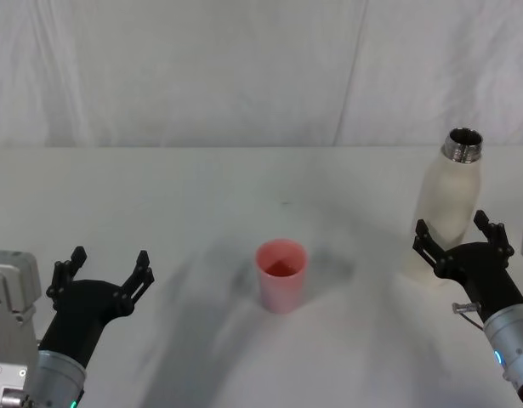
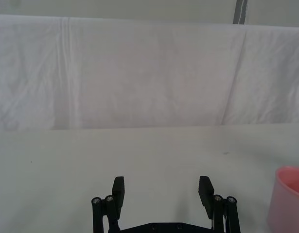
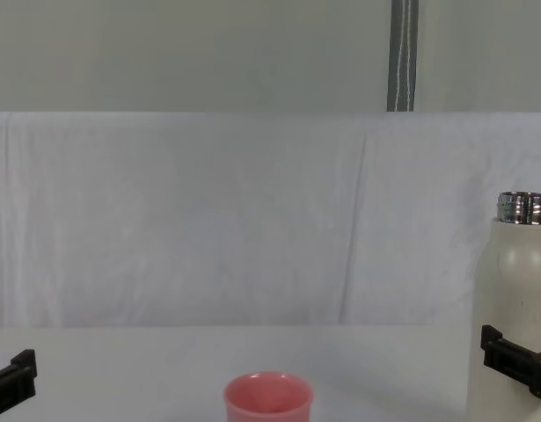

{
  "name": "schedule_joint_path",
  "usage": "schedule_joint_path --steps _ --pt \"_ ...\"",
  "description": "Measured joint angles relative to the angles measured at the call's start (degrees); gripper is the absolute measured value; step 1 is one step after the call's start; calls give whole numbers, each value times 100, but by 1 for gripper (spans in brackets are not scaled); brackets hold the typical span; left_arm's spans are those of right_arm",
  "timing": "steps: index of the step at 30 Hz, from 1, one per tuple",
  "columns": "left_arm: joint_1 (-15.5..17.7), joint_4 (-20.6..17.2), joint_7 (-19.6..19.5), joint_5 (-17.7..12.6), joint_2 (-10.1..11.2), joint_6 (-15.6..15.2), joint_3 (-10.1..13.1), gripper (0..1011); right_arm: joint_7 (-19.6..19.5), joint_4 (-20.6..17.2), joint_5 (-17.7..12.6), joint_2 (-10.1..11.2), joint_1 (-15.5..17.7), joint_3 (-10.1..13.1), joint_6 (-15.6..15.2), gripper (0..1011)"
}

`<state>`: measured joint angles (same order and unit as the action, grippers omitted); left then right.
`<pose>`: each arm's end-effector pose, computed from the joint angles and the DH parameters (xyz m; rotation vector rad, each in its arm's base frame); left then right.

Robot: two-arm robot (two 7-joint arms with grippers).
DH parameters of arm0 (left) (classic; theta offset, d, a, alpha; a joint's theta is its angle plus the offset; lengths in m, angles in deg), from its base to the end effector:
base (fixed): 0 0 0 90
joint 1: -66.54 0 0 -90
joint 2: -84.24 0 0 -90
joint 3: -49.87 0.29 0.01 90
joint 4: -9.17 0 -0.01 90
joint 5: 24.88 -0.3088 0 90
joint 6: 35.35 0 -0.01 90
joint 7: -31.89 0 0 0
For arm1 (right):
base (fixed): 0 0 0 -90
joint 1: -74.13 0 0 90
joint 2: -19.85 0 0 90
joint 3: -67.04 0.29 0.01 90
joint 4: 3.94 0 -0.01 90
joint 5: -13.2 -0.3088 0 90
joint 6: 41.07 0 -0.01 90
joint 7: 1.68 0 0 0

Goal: Grasp the thermos with one hand and pour water into the cup lid.

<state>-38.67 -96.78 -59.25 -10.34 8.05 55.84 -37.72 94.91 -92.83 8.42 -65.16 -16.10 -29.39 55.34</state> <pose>0.2530 0.0376 -0.2852 -0.0379 0.0139 1.4461 0.3277 0.0100 -0.3058 0.0634 -0.0692 -1.3445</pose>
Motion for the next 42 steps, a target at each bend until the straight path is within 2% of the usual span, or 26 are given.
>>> schedule_joint_path --steps 25,42 --pt "0 0 0 0 0 0 0 1001 8 -575 96 61 565 39 14 1001" --pt "0 0 0 0 0 0 0 1001 127 -785 169 155 844 -100 -67 1001"
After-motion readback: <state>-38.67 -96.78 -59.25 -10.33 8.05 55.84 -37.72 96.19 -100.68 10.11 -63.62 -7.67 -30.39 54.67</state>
